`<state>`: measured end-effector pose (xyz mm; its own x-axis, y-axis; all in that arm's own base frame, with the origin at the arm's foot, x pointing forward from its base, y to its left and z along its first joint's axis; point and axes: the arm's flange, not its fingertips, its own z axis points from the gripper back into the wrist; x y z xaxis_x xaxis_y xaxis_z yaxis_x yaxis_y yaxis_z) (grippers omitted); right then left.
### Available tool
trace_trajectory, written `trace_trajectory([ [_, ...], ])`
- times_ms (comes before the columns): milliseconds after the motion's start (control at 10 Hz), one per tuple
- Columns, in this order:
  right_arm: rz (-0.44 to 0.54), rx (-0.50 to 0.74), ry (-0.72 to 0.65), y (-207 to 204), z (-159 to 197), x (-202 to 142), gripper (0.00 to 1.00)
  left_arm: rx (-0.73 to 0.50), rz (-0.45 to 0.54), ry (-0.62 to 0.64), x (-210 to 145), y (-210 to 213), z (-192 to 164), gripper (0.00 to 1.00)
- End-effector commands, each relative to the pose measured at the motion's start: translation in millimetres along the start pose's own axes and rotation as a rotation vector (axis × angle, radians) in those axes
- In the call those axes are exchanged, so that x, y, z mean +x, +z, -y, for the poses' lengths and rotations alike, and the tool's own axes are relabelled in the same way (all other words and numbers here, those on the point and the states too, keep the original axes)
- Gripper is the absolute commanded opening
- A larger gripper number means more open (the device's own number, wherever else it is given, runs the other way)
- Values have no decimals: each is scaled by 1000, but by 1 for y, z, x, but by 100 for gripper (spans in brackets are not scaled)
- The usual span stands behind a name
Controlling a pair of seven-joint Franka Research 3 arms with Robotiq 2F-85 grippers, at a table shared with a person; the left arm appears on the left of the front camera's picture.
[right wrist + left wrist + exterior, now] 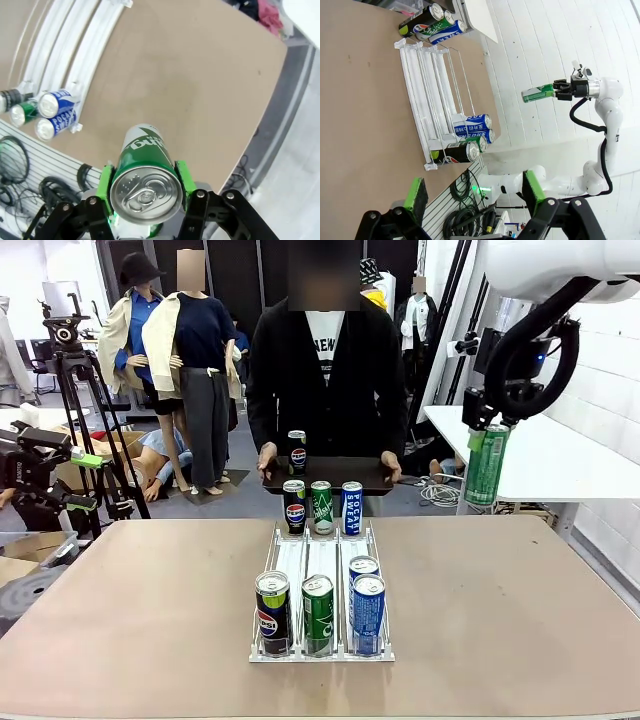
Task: Retrieve and hand over the desired beverage to the person.
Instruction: Pick up another can of the same type that the person held from the Automatic Can Dispenser.
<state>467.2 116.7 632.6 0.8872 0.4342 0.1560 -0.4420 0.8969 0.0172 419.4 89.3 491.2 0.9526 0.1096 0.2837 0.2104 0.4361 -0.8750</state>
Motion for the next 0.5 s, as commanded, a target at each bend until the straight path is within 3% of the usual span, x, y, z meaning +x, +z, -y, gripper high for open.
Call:
trace_trajectory([
  [0,20,-10,33,-7,11,-9,12,-2,2,-1,-1,1,1,100],
  [200,57,-34,66,-2,12,-20,12,-2,2,-1,-1,1,1,100],
  [300,-4,1,18,-7,9,-4,12,-2,2,-1,-1,1,1,100],
  [400,-4,1,18,-7,9,-4,12,-2,2,-1,-1,1,1,100],
])
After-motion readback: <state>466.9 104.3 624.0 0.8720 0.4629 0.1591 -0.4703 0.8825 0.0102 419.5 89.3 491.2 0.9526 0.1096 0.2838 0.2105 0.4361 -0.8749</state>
